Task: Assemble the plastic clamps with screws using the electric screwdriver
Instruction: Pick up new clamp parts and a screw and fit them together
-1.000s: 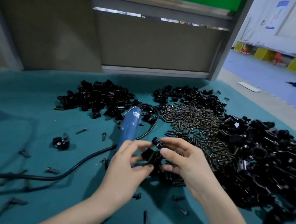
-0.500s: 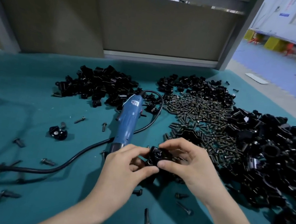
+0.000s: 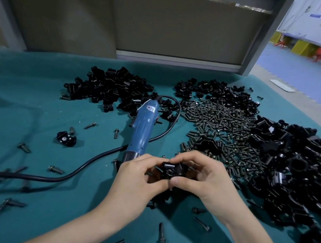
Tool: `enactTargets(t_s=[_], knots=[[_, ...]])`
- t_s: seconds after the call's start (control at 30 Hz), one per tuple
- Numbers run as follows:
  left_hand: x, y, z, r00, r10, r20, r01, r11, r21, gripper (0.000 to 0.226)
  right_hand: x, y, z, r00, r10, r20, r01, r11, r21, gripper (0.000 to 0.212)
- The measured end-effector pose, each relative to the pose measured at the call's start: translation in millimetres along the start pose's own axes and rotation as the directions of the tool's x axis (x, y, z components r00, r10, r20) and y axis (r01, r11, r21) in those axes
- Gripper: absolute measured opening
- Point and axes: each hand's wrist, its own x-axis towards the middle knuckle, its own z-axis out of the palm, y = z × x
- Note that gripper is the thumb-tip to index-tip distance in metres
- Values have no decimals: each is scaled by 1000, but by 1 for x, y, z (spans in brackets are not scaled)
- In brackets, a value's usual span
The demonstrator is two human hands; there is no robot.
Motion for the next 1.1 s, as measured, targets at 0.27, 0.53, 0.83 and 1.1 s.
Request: enactTargets(t_s=[0.27,0.53,0.83,1.1], knots=[[-1,-2,0,1000,-15,8,16,997,-73,29,-1,2,-6,999,-11,30,12,999,-40,31],[-2,-3,-2,1000,-1,26,4,993,-119,35,-2,3,-5,999,-1,40,3,999,-49,44],[-3,-6,-6,999,44,-20,-46,990,-132,33,-2,-1,-12,997,30,74,-32,999,17,42],[-1,-8,-9,1000,17,20,-14,994,-110,36,0,0,-13,999,30,26,-30,999,-16,41]])
